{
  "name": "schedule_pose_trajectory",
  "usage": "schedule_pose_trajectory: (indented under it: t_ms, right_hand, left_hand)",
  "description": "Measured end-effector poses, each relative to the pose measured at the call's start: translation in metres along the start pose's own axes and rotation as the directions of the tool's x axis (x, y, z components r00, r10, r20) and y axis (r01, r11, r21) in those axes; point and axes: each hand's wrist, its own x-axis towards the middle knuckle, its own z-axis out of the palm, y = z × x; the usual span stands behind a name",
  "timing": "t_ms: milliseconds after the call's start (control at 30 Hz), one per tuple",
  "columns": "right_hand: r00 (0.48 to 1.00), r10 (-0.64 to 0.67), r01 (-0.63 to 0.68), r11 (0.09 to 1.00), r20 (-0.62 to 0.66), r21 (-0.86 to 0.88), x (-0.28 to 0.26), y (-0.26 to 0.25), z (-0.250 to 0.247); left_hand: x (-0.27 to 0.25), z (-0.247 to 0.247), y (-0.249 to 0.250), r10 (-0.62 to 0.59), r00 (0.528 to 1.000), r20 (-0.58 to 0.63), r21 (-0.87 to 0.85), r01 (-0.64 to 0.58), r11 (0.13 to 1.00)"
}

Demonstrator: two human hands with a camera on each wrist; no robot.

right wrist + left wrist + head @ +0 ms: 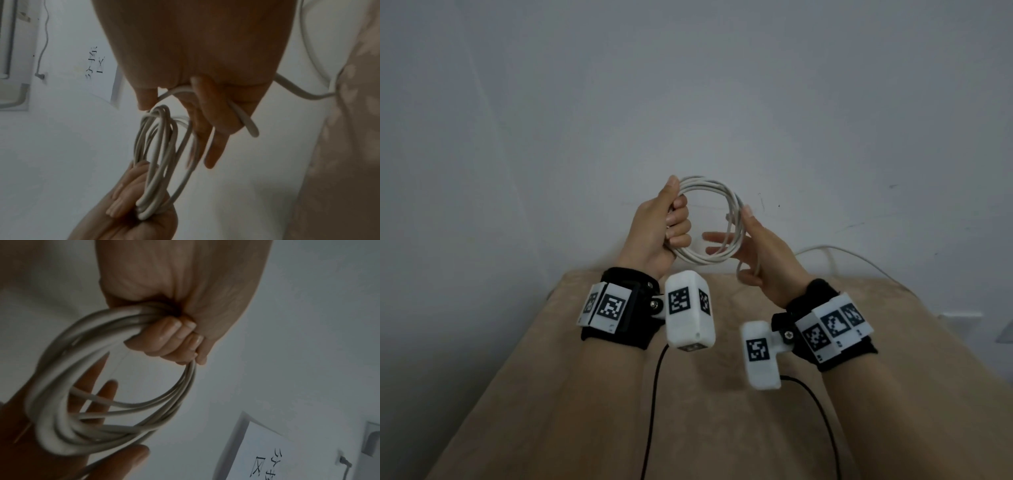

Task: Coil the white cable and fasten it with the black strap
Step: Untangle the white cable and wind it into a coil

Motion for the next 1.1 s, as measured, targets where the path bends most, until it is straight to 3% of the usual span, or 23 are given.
schedule_pose_trajectory:
  t_ms: [167,367,600,767,933,1100]
  right_hand:
    - [0.998,-0.057,0.056,0.982,0.001,0.181,0.004,0.002,0.000]
    - [0.992,-0.105,0.058,0.862,0.065,0.504,0.006,0.004,0.003]
    - [0.992,-0.125,0.092,0.796,0.014,0.599,0.005,0.001,0.002]
    - [0.994,-0.103,0.076,0.850,0.023,0.522,0.006,0.001,-0.009]
    - [0.987,0.019,-0.063,0.956,0.157,0.286,0.005,-0.001,-0.020]
    - [0.971,0.109,-0.080,0.987,0.214,-0.137,-0.003,-0.005,-0.016]
  left_hand:
    - [0.002,0.001,-0.003,-0.006,1.000,-0.008,-0.052,0.006,0.999]
    - [0.005,0.004,-0.013,-0.043,0.999,-0.023,-0.140,0.039,0.989]
    - [0.005,0.003,-0.020,-0.172,0.980,0.100,-0.201,0.189,0.961]
    - [0.000,-0.011,-0.020,-0.237,0.960,0.151,0.014,0.238,0.971]
    - [-0.005,-0.021,-0.014,-0.276,0.948,0.157,0.184,0.247,0.951]
    - [-0.007,-0.013,-0.016,-0.405,0.884,0.235,0.570,0.212,0.794]
